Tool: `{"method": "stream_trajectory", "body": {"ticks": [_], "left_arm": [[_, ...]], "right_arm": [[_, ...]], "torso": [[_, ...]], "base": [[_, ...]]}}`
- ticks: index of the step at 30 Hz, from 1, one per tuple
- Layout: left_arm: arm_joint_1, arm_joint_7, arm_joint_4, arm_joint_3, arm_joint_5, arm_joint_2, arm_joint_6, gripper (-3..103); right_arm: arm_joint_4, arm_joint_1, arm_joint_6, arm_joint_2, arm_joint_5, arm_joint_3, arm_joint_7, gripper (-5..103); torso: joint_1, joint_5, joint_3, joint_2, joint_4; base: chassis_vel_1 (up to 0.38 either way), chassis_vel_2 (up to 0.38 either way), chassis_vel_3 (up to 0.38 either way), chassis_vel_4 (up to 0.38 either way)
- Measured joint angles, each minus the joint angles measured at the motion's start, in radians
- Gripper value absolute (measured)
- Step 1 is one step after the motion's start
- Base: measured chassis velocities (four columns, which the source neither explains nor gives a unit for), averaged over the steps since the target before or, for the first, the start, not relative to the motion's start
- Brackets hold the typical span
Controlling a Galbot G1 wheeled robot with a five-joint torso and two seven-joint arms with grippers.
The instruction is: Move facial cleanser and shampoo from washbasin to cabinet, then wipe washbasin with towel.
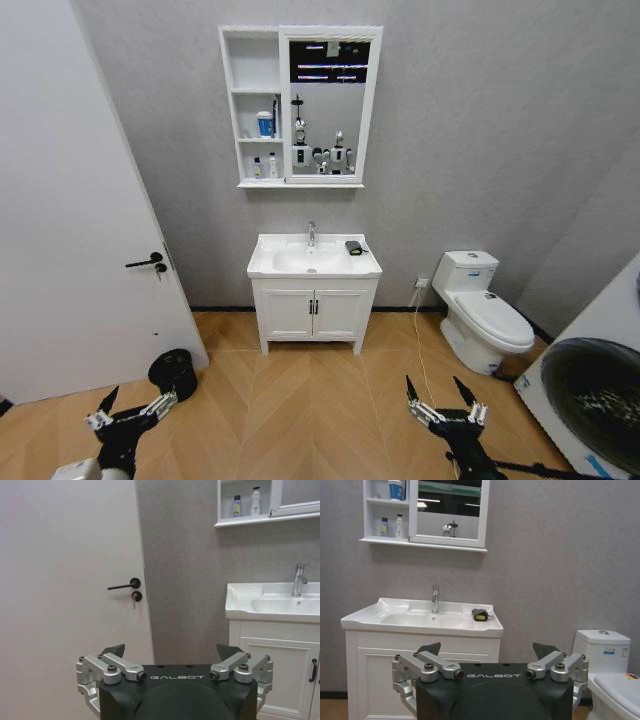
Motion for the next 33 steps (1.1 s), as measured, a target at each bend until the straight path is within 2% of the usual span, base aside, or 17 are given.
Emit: {"method": "stream_trajectory", "body": {"ticks": [11, 20, 23, 33], "left_arm": [[0.0, 0.0, 0.0, 0.0, 0.0, 0.0, 0.0, 100], [0.0, 0.0, 0.0, 0.0, 0.0, 0.0, 0.0, 100], [0.0, 0.0, 0.0, 0.0, 0.0, 0.0, 0.0, 100], [0.0, 0.0, 0.0, 0.0, 0.0, 0.0, 0.0, 100]], "right_arm": [[0.0, 0.0, 0.0, 0.0, 0.0, 0.0, 0.0, 100], [0.0, 0.0, 0.0, 0.0, 0.0, 0.0, 0.0, 100], [0.0, 0.0, 0.0, 0.0, 0.0, 0.0, 0.0, 100], [0.0, 0.0, 0.0, 0.0, 0.0, 0.0, 0.0, 100]], "torso": [[0.0, -0.0001, 0.0, 0.0, 0.0001], [-0.001, 0.0007, 0.0, 0.0, -0.0001], [-0.001, 0.0001, 0.0, 0.0, 0.0006], [0.001, -0.0002, 0.0, 0.0, 0.0001]], "base": [[0.006, -0.059, -0.001, 0.063], [-0.009, -0.249, 0.019, 0.21], [-0.008, -0.064, 0.039, 0.019], [0.002, 0.053, 0.0, -0.052]]}}
